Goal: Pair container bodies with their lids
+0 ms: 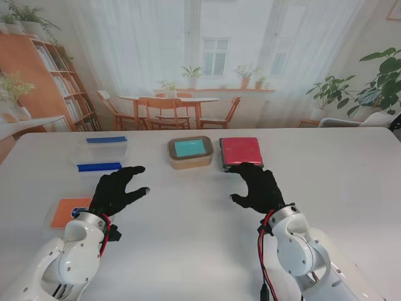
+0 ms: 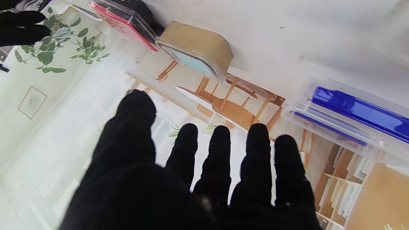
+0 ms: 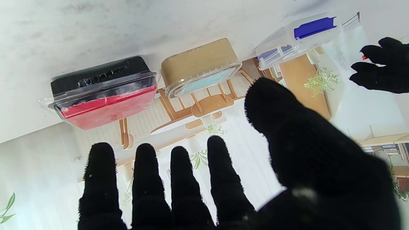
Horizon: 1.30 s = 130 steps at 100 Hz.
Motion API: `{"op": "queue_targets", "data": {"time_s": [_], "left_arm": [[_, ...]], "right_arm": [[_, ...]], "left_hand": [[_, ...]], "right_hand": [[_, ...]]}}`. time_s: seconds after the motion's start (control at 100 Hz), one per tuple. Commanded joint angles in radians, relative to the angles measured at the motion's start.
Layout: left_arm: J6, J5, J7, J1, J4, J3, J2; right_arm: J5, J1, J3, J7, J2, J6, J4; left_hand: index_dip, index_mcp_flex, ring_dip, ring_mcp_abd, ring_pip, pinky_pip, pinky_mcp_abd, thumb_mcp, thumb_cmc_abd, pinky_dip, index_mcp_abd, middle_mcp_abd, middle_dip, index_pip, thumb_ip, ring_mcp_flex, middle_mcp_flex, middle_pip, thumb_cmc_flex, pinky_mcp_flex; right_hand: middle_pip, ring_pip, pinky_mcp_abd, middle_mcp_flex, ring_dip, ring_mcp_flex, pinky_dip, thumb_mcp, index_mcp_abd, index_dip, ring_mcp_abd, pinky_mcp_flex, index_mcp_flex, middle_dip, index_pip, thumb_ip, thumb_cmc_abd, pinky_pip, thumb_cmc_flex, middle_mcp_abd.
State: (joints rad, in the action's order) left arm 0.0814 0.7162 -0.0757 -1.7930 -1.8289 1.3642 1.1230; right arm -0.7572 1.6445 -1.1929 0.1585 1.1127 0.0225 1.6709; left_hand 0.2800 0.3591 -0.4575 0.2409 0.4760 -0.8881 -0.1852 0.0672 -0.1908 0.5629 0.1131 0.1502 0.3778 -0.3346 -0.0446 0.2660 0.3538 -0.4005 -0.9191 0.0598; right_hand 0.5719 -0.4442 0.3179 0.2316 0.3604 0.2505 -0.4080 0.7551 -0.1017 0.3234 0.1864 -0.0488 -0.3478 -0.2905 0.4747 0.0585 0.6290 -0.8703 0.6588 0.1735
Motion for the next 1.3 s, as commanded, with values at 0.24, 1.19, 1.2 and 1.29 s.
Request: {"op": "queue_targets", "data": {"time_s": [0.24, 1.19, 1.2, 1.29], "left_arm": [[0.11, 0.113, -0.05, -0.149, -0.048, 0.12, -0.006], [0.345, 0.124, -0.033, 0.032, 0.287, 0.16, -0.011], [0.346, 0.123, -0.032, 0.034, 0.289, 0.159, -0.012], [0.358, 0.107, -0.03, 0.055, 0.313, 0.147, -0.011]], "right_arm": [[0.038, 0.027, 0.008, 0.007, 0.006, 0.004, 0.004], [0.045, 0.049, 0.02, 0.023, 0.012, -0.062, 0.002], [0.044, 0.049, 0.019, 0.023, 0.012, -0.063, 0.002], [0.045, 0.049, 0.02, 0.021, 0.012, -0.07, 0.004]], "left_hand": [[-0.053, 0.023, 0.063, -0.015, -0.064, 0.16, -0.014, -0.027, 0.033, -0.142, -0.024, 0.038, -0.097, 0.071, -0.011, -0.071, -0.028, 0.074, 0.023, 0.012], [-0.094, -0.206, 0.061, -0.053, -0.241, 0.123, -0.052, -0.027, 0.023, -0.106, -0.168, -0.082, -0.132, 0.102, -0.009, -0.188, -0.21, 0.309, 0.001, 0.012], [-0.097, -0.205, 0.058, -0.053, -0.238, 0.11, -0.051, -0.027, 0.024, -0.102, -0.169, -0.083, -0.127, 0.111, -0.008, -0.188, -0.212, 0.313, 0.001, 0.014], [-0.101, -0.204, 0.043, -0.049, -0.202, 0.02, -0.047, -0.019, 0.028, -0.084, -0.175, -0.082, -0.1, 0.135, -0.008, -0.181, -0.218, 0.325, -0.013, 0.017]], "right_hand": [[-0.027, 0.015, 0.023, 0.008, -0.019, -0.005, 0.038, -0.023, 0.004, -0.034, -0.007, 0.02, 0.02, 0.014, -0.019, -0.026, -0.029, -0.019, -0.013, -0.007], [-0.025, 0.012, 0.048, -0.017, -0.006, -0.016, 0.048, -0.041, 0.051, -0.051, -0.021, 0.037, 0.02, 0.01, -0.011, -0.029, -0.039, -0.009, -0.005, -0.021], [-0.024, 0.012, 0.049, -0.017, -0.005, -0.016, 0.048, -0.041, 0.051, -0.051, -0.021, 0.037, 0.02, 0.01, -0.011, -0.029, -0.039, -0.009, -0.005, -0.021], [-0.024, 0.012, 0.048, -0.018, -0.004, -0.017, 0.047, -0.041, 0.056, -0.051, -0.02, 0.038, 0.019, 0.01, -0.01, -0.029, -0.039, -0.008, -0.004, -0.021]]}}
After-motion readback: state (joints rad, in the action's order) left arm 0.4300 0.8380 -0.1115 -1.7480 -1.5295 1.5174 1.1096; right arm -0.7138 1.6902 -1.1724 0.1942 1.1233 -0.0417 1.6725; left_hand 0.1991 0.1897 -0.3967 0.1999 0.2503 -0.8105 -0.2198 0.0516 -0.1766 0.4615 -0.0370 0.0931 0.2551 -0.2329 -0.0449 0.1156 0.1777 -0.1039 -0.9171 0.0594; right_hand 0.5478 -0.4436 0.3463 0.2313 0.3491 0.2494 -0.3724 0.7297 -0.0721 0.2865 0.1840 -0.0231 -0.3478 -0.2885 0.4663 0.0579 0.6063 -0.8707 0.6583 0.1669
